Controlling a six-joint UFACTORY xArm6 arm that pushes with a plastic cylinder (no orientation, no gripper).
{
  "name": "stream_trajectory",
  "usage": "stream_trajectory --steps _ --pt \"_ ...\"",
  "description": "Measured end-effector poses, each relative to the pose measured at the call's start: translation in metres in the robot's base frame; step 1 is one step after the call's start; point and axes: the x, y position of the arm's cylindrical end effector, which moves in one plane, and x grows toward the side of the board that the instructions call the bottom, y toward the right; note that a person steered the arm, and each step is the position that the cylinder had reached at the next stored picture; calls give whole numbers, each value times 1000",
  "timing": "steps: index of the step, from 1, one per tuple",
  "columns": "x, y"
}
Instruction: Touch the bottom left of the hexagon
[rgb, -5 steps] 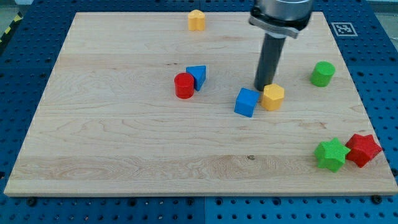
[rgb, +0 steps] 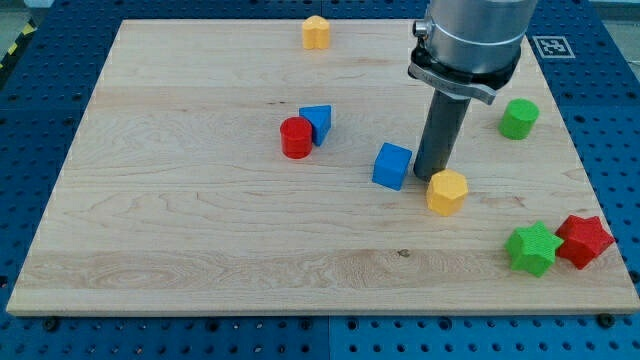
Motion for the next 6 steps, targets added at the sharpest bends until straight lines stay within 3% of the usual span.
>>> stream_trajectory --steps 4,6 --pt "68 -8" --pt "78 -5"
